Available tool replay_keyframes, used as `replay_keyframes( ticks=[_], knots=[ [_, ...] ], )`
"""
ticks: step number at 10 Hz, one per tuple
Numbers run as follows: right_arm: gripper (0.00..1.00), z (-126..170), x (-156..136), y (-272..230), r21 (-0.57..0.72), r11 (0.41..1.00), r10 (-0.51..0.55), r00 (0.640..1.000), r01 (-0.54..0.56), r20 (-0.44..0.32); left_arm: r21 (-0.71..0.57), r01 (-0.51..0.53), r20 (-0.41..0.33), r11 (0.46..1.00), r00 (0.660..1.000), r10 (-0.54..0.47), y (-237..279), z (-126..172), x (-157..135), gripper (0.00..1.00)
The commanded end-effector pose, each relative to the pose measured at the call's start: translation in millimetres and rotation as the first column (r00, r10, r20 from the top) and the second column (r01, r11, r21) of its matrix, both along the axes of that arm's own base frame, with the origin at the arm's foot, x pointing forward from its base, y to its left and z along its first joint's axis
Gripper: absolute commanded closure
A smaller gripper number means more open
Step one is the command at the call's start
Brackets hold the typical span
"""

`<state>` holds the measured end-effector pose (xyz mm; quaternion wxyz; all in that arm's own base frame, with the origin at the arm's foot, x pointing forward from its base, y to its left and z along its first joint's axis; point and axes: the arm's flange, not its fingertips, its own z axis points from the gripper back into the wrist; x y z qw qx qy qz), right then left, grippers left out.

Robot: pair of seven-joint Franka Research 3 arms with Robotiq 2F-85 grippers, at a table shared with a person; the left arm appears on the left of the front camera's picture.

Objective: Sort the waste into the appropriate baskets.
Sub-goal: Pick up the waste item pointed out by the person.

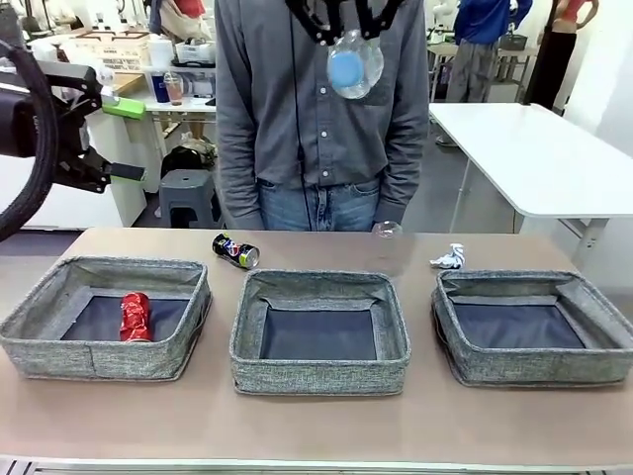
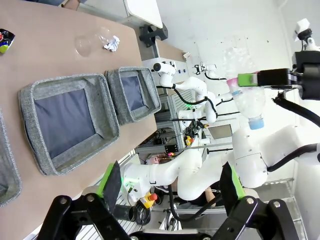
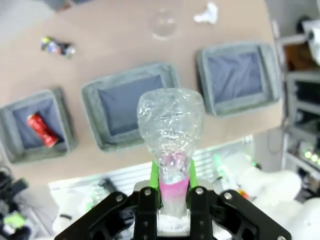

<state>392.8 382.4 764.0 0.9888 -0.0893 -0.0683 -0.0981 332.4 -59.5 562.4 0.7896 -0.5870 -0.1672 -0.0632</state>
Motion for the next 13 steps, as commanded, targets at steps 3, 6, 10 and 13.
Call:
replay_keyframes(
  ticks=[3,6,10,13],
  knots=[
    [0.78,35,8,5,0.073,0.982,0.178,0.984,-0.176,-0.024,-0.009,0.002,-0.008,1.0,1.0,-0.002,0,3,-1,0.0],
    [0.78,21,-3,-6,0.045,0.992,0.113,0.993,-0.114,0.026,-0.009,0.002,-0.008,1.0,1.0,-0.002,0,3,-1,0.0],
    [0.78,21,-3,-6,0.045,0.992,0.113,0.993,-0.114,0.026,-0.009,0.002,-0.008,1.0,1.0,-0.002,0,3,-1,0.0],
    [0.78,-14,13,8,0.102,0.986,0.138,0.99,-0.135,-0.016,-0.009,0.002,-0.008,1.0,1.0,-0.002,0,3,-1,0.0]
  ],
)
